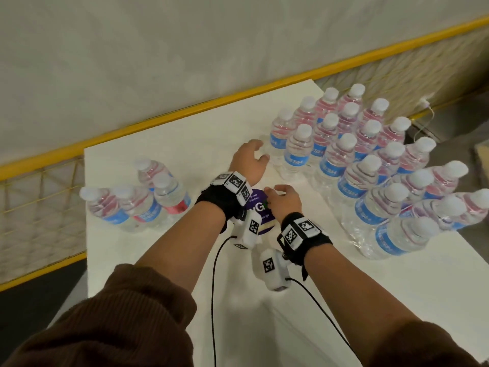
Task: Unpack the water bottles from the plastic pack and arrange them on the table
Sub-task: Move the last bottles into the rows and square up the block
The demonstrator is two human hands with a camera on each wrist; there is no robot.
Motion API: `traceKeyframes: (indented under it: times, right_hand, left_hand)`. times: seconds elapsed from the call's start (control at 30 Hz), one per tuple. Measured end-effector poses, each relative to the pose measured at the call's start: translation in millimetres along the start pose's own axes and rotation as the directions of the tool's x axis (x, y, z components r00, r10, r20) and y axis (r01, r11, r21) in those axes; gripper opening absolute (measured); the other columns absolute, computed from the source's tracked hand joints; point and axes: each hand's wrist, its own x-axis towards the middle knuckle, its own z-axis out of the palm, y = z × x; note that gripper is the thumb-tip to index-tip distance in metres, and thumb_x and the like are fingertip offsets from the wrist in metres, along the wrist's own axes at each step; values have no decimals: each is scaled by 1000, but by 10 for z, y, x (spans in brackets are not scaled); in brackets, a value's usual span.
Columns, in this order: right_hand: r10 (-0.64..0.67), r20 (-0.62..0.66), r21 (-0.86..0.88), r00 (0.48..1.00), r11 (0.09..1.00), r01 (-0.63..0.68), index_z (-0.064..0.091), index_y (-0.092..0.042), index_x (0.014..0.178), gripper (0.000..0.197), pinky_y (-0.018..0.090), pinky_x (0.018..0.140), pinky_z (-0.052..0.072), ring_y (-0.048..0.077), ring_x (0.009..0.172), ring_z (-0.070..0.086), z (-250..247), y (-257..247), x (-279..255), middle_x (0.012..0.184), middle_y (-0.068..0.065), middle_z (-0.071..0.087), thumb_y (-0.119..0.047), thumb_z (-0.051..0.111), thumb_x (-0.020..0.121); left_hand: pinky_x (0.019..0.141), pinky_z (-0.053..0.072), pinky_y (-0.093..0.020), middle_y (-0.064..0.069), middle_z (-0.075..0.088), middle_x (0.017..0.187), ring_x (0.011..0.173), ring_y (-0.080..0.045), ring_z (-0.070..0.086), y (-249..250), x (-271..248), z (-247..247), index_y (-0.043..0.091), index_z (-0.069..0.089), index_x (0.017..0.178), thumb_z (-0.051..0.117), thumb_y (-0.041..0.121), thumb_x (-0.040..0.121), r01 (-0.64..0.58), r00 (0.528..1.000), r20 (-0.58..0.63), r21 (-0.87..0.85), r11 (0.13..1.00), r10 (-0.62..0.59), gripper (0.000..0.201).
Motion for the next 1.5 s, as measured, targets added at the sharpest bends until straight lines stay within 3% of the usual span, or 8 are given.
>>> traceKeyframes:
  times: [0.17,0.27,0.37,0.47,0.6,0.9,1.07,1.5]
  right_hand:
    - [-208,133,-40,969,976,215,59,-14,112,28,27,75,44,21,84,60,364,-290,-513,96,5,65,-27,62,87]
    - [-310,220,-28,925,946,323,56,-16,118,34,25,76,41,18,89,56,616,-471,-879,101,2,58,-24,64,86]
    - [-374,355,-69,857,904,422,44,-17,135,56,29,96,41,21,117,50,862,-660,-1183,133,7,47,-17,66,83]
    - [-387,497,-154,777,842,517,44,-11,134,54,29,92,41,28,122,51,991,-804,-1422,133,13,52,-12,65,84]
    - [-382,430,-288,818,800,526,43,-14,131,49,25,79,38,29,109,56,1011,-756,-1547,123,12,58,-22,64,87]
    - [-410,357,-285,839,808,516,44,-14,125,38,32,78,45,31,93,57,761,-459,-1877,115,15,60,-20,58,90]
    - [-337,383,-362,860,802,475,42,-17,129,42,29,69,39,30,87,56,483,-248,-2075,103,16,61,-25,57,91]
    - [-323,160,-394,933,846,360,41,-20,134,42,25,79,37,34,110,54,-726,279,-2169,123,18,58,-13,48,93]
  left_hand:
    - [77,41,-16,-2,62,117,82,-10,56,-4,-516,-787,13,57,118,52,12,92,-109,953,-293,-114,987,71,27]
    - [78,40,-18,-6,62,112,91,-18,57,-230,-856,-1194,11,62,110,51,7,87,-151,859,-494,1,989,132,26]
    - [84,31,-18,-9,55,118,110,-28,47,-491,-1161,-1492,13,64,108,51,8,83,-25,816,-559,218,976,146,28]
    - [98,33,-29,-10,46,132,123,-31,41,-716,-1319,-1682,13,58,121,51,10,84,139,917,-400,341,930,10,37]
    - [103,35,-34,-17,44,136,122,-33,47,-814,-1425,-1798,8,47,134,47,7,89,113,983,-179,376,920,-48,45]
    - [79,39,-35,-23,59,114,105,-39,55,-816,-1648,-1774,9,40,133,44,22,98,107,988,-141,369,923,-58,38]
    - [81,44,-40,-26,60,110,102,-42,56,-677,-1910,-1592,15,43,130,45,31,97,-2,1000,8,414,910,-1,37]
    - [92,43,-38,-14,60,125,114,-36,54,26,-2210,-660,16,45,133,53,32,93,-201,964,228,306,931,133,44]
